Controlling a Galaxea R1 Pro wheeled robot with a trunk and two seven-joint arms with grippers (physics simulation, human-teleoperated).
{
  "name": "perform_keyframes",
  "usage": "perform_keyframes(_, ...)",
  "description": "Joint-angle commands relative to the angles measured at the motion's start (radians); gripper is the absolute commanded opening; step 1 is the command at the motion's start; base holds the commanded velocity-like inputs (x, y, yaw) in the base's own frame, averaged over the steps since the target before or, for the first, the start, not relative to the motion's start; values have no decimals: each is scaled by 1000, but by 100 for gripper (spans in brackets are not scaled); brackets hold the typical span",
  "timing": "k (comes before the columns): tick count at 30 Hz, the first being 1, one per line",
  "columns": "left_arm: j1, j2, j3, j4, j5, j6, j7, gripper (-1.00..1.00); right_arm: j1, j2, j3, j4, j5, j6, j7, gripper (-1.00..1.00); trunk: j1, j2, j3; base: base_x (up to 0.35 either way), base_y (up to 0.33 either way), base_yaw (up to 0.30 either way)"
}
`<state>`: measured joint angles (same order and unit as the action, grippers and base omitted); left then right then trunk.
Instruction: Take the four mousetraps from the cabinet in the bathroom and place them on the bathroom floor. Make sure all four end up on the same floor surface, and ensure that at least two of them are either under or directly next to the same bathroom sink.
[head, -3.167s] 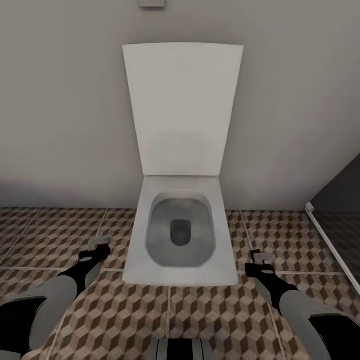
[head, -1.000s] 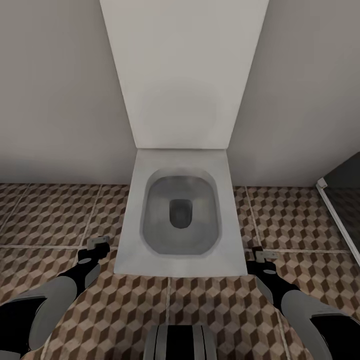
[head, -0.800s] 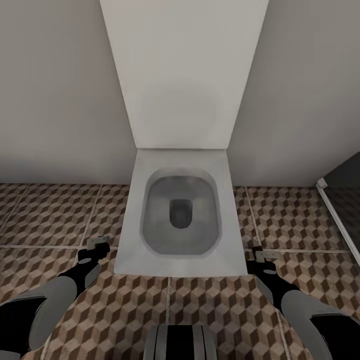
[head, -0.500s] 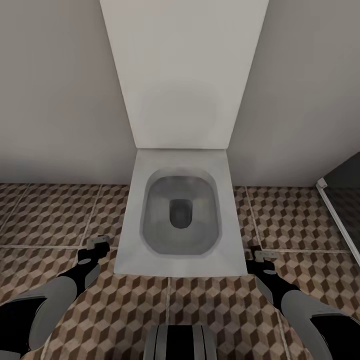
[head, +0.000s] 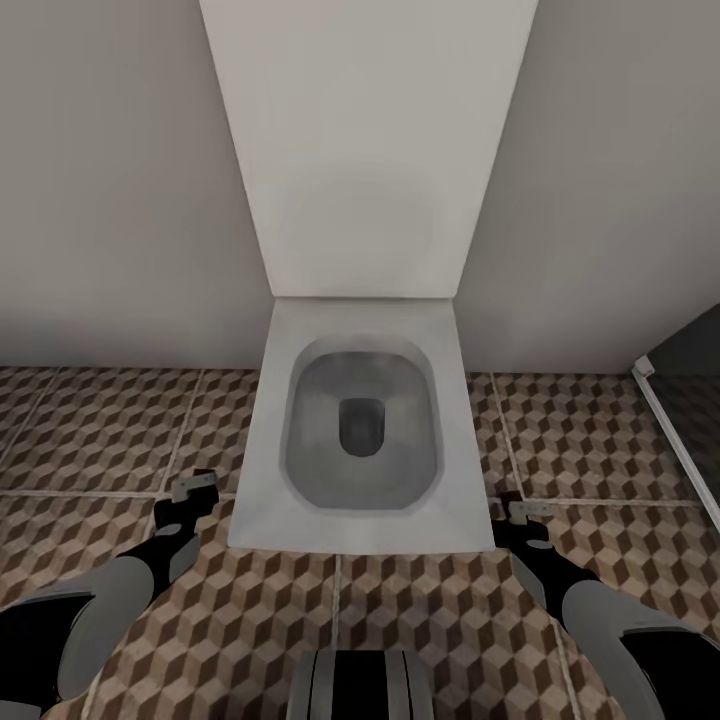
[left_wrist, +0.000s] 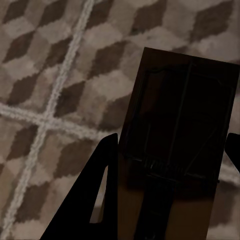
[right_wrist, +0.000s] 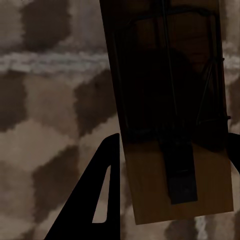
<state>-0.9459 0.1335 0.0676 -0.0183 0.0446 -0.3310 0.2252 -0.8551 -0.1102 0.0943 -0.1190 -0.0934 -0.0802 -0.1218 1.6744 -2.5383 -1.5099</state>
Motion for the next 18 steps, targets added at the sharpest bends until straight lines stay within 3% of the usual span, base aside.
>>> perform_keyframes(1, -1, 0, 6, 2, 4, -7, -3, -100, -1, 0, 9, 1, -11, -4, -2, -100, 0, 0, -1, 0, 0, 0)
perform_keyframes(18, -1, -1, 5, 6, 4, -13, -3, -100, -1, 0, 9, 1, -11, -3, -2, -100, 0, 0, -1, 0, 0, 0)
